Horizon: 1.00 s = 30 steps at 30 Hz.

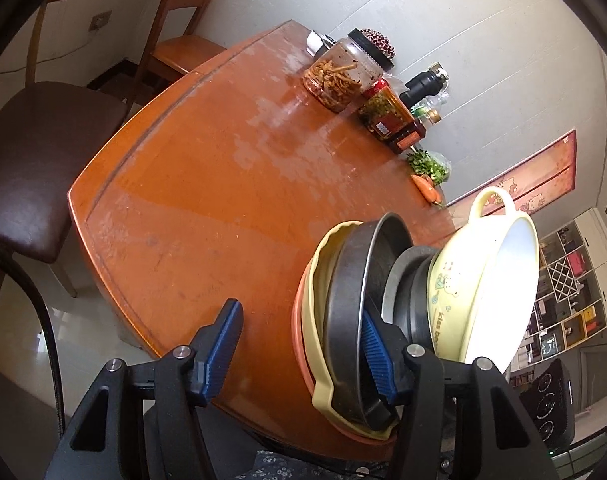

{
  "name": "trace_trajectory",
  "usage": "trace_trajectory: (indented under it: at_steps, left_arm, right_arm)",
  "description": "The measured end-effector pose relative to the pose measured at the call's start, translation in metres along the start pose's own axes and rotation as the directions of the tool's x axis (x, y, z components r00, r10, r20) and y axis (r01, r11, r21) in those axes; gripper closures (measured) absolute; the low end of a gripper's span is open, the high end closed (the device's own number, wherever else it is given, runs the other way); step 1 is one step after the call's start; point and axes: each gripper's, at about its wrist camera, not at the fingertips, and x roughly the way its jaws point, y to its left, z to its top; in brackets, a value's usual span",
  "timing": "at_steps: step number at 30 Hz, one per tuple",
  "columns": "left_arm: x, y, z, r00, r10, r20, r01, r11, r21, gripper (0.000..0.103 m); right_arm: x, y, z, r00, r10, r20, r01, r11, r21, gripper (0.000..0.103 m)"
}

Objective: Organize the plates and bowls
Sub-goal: 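Lower the bowl stack onto the pans on the orange plate with both tools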

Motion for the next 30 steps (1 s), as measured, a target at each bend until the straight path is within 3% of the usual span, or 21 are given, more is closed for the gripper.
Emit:
trace_trajectory:
  at_steps: [6, 19, 30]
  left_arm:
    - [0.007, -0.006, 0.001, 0.999, -0.044, -0.027, 0.045, 0.999, 0.015, 0.072]
    - [0.03, -0.027, 0.002, 0.997, -0.046, -0.06, 0.048, 0.998, 0.027, 0.072]
    - [0.07, -0.067, 0.012, 0.993, -0.045, -0.105, 0.052, 0.996, 0.067, 0.072]
  right_arm:
    - [0.0, -0.002, 0.0, 1.0, 0.008, -0.002, -0.008, 1.0, 0.004, 0.02]
    - [-0.002, -0.016, -0.003, 1.0, 0.02, 0.017, -0.021, 0.999, 0.037, 0.02]
    - [-0.015, -0.057, -0.012, 1.0, -0.006, -0.002, 0.006, 0.993, 0.119, 0.02]
